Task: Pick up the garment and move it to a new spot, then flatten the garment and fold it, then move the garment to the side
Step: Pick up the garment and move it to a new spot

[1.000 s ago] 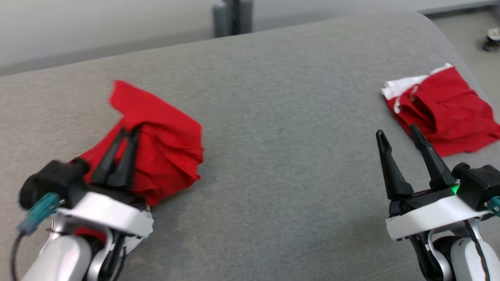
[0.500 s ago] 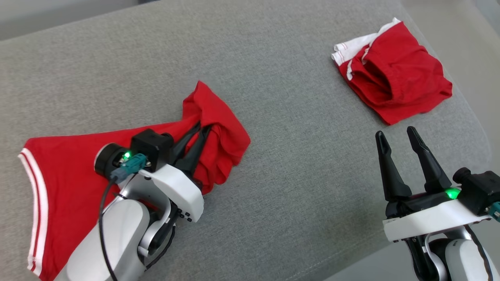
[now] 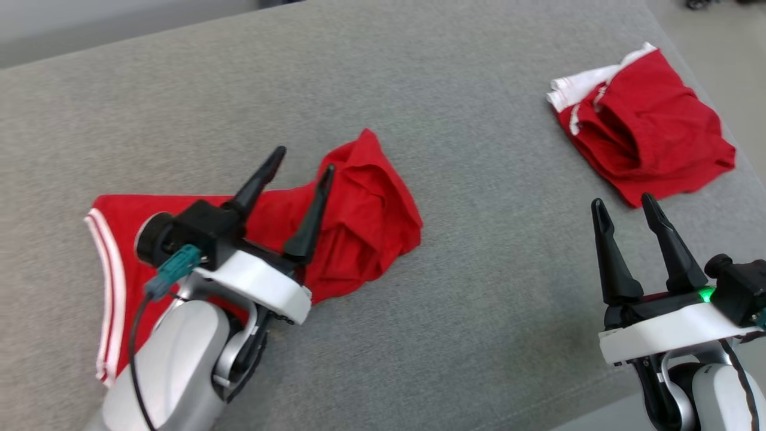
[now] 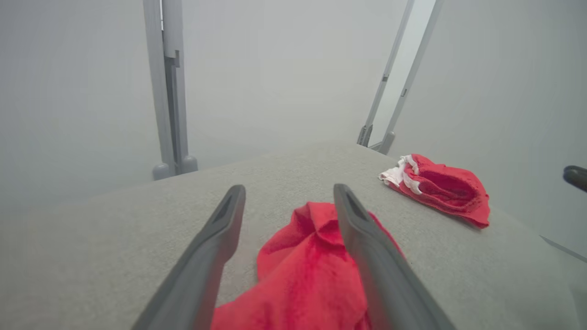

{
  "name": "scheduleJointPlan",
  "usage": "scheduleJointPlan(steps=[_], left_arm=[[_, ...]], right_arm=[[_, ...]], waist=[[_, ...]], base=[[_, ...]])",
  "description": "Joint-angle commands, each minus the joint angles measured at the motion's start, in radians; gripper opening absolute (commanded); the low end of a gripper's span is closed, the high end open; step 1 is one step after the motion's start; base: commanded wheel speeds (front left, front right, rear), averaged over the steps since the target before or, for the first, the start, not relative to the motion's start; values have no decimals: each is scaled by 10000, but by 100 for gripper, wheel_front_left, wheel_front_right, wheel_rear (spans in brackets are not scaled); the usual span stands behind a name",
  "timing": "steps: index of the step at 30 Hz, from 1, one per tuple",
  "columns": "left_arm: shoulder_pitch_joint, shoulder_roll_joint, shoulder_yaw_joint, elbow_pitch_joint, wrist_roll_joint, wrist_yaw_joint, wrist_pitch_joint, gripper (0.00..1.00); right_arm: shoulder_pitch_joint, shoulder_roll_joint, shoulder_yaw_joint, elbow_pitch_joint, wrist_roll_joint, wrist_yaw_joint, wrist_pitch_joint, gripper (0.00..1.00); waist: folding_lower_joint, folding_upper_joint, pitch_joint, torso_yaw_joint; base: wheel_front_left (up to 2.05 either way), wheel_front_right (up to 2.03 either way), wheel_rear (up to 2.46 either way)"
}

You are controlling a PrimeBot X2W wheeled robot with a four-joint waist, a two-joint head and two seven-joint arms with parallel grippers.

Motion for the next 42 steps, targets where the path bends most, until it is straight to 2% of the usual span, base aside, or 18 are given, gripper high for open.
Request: scheduleJointPlan(steps=[1, 11, 20, 34, 42], left_arm=[[192, 138, 228, -156, -70, 178, -244, 100], [1446, 793, 2026, -719, -666, 1054, -1073, 100], [3150, 1195, 3198, -1468, -645, 1589, -1237, 100], [5277, 1709, 3438, -2556, -735, 1708, -1034, 100], [5924, 1726, 3269, -2866, -868, 1808, -747, 100]], right_arm=[[-42, -28, -87, -50, -137, -3, 76, 100], [214, -32, -228, -190, -501, -3, 526, 100], [555, -94, -197, -215, -745, -3, 846, 100], [1455, -358, -91, -370, -693, -3, 1234, 100], [2017, -429, -180, -609, -607, -3, 1416, 100]], waist=[[0, -1, -381, 539], [0, -1, -1210, 1814], [0, -1, -1933, 2398], [0, -1, -3016, 2706], [0, -1, -3538, 2760]], base=[[0, 0, 0], [0, 0, 0], [0, 0, 0], [0, 0, 0], [0, 0, 0]])
